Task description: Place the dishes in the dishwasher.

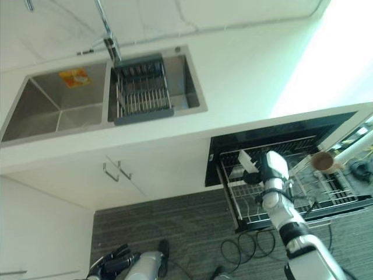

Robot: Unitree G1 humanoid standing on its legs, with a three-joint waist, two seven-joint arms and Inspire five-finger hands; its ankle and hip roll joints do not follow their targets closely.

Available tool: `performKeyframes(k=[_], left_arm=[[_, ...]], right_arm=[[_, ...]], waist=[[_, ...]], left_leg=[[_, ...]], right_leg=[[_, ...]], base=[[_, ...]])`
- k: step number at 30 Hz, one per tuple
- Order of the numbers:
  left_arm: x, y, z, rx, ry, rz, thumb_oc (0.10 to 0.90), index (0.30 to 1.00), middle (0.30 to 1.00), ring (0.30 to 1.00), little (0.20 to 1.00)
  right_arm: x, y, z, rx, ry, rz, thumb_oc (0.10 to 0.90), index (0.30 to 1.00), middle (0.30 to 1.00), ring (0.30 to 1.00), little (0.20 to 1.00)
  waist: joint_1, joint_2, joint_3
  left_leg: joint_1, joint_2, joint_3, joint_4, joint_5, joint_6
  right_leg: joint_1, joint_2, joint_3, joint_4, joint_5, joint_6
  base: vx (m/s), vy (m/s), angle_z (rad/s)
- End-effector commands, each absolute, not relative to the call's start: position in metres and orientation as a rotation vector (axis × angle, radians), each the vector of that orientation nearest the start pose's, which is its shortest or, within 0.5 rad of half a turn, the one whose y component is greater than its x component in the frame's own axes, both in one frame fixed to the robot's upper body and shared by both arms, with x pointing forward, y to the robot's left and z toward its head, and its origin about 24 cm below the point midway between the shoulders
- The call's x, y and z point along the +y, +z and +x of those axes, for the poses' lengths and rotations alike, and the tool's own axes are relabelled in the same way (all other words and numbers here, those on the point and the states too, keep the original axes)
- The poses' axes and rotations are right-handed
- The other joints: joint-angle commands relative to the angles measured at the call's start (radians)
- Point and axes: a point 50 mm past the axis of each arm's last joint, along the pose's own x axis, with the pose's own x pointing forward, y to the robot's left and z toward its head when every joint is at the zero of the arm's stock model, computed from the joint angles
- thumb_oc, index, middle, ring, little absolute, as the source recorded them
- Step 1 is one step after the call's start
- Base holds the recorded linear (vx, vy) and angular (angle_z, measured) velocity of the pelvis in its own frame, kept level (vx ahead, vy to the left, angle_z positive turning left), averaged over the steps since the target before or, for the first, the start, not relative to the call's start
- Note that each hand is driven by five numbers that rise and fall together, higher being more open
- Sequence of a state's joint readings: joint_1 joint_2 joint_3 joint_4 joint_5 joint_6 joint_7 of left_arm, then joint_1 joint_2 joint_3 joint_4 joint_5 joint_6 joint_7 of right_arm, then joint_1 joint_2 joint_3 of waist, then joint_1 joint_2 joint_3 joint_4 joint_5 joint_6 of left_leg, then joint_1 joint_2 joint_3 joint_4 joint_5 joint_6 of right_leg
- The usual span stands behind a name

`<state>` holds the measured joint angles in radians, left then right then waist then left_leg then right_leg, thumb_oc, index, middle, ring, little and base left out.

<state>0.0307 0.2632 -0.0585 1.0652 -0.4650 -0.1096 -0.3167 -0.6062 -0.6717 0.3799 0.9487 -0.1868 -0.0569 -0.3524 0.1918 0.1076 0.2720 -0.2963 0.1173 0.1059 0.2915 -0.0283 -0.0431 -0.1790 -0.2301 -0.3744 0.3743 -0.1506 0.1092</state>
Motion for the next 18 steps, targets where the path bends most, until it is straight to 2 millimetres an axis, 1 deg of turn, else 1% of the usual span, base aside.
performKeyframes(k=[1, 5, 7, 9, 10, 11, 12, 13, 14, 15, 17, 18], left_arm=[[0.266, -0.149, 0.063, 1.130, 0.119, -0.162, 0.800, 0.900, 0.900, 0.900, 0.900], [0.269, -0.145, 0.075, 1.092, 0.123, -0.170, 0.800, 0.900, 0.900, 0.900, 0.900], [0.272, -0.141, 0.084, 1.063, 0.127, -0.174, 0.800, 0.900, 0.900, 0.900, 0.900], [0.275, -0.139, 0.085, 1.052, 0.133, -0.175, 0.800, 0.900, 0.900, 0.900, 0.900], [0.276, -0.138, 0.085, 1.047, 0.132, -0.174, 0.800, 0.900, 0.900, 0.900, 0.900], [0.277, -0.137, 0.087, 1.040, 0.128, -0.179, 0.800, 0.900, 0.900, 0.900, 0.900], [0.276, -0.135, 0.089, 1.034, 0.115, -0.183, 0.800, 0.900, 0.900, 0.900, 0.900], [0.276, -0.135, 0.090, 1.033, 0.110, -0.183, 0.800, 0.900, 0.900, 0.900, 0.900], [0.276, -0.134, 0.091, 1.031, 0.097, -0.180, 0.800, 0.900, 0.900, 0.900, 0.900], [0.277, -0.134, 0.091, 1.034, 0.082, -0.168, 0.800, 0.900, 0.900, 0.900, 0.900], [0.277, -0.134, 0.091, 1.036, 0.077, -0.160, 0.800, 0.900, 0.900, 0.900, 0.900], [0.277, -0.134, 0.091, 1.035, 0.076, -0.160, 0.800, 0.900, 0.900, 0.900, 0.900]], right_arm=[[-0.318, 0.121, 0.350, 0.011, -0.456, -1.085, 0.400, 0.300, 0.300, 0.300, 0.300], [-0.331, 0.132, 0.352, 0.054, -0.491, -1.155, 0.400, 0.300, 0.300, 0.300, 0.300], [-0.342, 0.145, 0.354, 0.094, -0.523, -1.195, 0.400, 0.300, 0.300, 0.300, 0.300], [-0.349, 0.151, 0.354, 0.139, -0.538, -1.218, 0.400, 0.300, 0.300, 0.300, 0.300], [-0.353, 0.153, 0.353, 0.174, -0.552, -1.195, 0.400, 0.300, 0.300, 0.300, 0.300], [-0.357, 0.153, 0.353, 0.208, -0.554, -1.185, 0.535, 0.502, 0.502, 0.502, 0.502], [-0.360, 0.154, 0.351, 0.231, -0.547, -1.196, 0.800, 0.900, 0.900, 0.900, 0.900], [-0.362, 0.153, 0.350, 0.242, -0.545, -1.193, 0.800, 0.900, 0.900, 0.900, 0.900], [-0.363, 0.149, 0.350, 0.270, -0.490, -1.156, 0.800, 0.900, 0.900, 0.900, 0.900], [-0.366, 0.145, 0.347, 0.311, -0.467, -0.981, 0.800, 0.900, 0.900, 0.900, 0.900], [-0.369, 0.141, 0.345, 0.330, -0.437, -0.889, 0.800, 0.900, 0.900, 0.900, 0.900], [-0.369, 0.141, 0.345, 0.333, -0.426, -0.884, 0.800, 0.900, 0.900, 0.900, 0.900]], waist=[[0.024, -0.024, 0.003], [0.040, -0.002, 0.043], [0.050, 0.015, 0.071], [0.053, 0.023, 0.089], [0.054, 0.027, 0.096], [0.054, 0.028, 0.100], [0.052, 0.024, 0.099], [0.051, 0.022, 0.099], [0.049, 0.017, 0.098], [0.045, 0.006, 0.096], [0.038, -0.003, 0.096], [0.038, -0.005, 0.096]], left_leg=[[0.039, -0.012, -0.060, 0.009, -0.115, -0.047], [-0.002, -0.023, -0.075, 0.009, -0.103, -0.044], [-0.036, -0.028, -0.084, 0.009, -0.095, -0.044], [-0.058, -0.031, -0.090, 0.009, -0.091, -0.042], [-0.067, -0.032, -0.091, 0.009, -0.090, -0.041], [-0.075, -0.031, -0.091, 0.009, -0.089, -0.042], [-0.078, -0.026, -0.087, 0.009, -0.089, -0.044], [-0.077, -0.024, -0.085, 0.009, -0.089, -0.044], [-0.073, -0.020, -0.081, 0.009, -0.090, -0.046], [-0.062, -0.013, -0.073, 0.009, -0.093, -0.048], [-0.052, -0.006, -0.065, 0.009, -0.096, -0.049], [-0.051, -0.005, -0.063, 0.009, -0.096, -0.049]], right_leg=[[0.020, 0.016, -0.004, -0.074, -0.021, 0.004], [-0.018, 0.011, -0.006, -0.074, -0.010, 0.003], [-0.053, 0.007, -0.004, -0.074, -0.003, 0.003], [-0.079, 0.008, 0.001, -0.074, 0.001, 0.002], [-0.093, 0.009, 0.006, -0.074, 0.004, 0.002], [-0.103, 0.010, 0.010, -0.074, 0.005, 0.001], [-0.109, 0.012, 0.015, -0.074, 0.005, 0.002], [-0.108, 0.012, 0.015, -0.074, 0.006, 0.003], [-0.106, 0.012, 0.017, -0.074, 0.007, 0.004], [-0.098, 0.015, 0.020, -0.074, 0.007, 0.005], [-0.093, 0.018, 0.026, -0.074, 0.007, 0.005], [-0.092, 0.018, 0.028, -0.074, 0.008, 0.006]], base=[[-0.18, -0.035, 0.05], [-0.12, -0.046, 0.03], [-0.14, -0.058, 0.09], [-0.11, -0.060, 0.08], [-0.09, -0.056, 0.06], [-0.08, -0.047, 0.00], [-0.05, -0.027, 0.04], [0.00, 0.000, 0.00], [0.00, 0.000, 0.00], [0.00, 0.000, 0.00], [0.01, 0.002, -0.03], [0.01, 0.009, -0.08]])
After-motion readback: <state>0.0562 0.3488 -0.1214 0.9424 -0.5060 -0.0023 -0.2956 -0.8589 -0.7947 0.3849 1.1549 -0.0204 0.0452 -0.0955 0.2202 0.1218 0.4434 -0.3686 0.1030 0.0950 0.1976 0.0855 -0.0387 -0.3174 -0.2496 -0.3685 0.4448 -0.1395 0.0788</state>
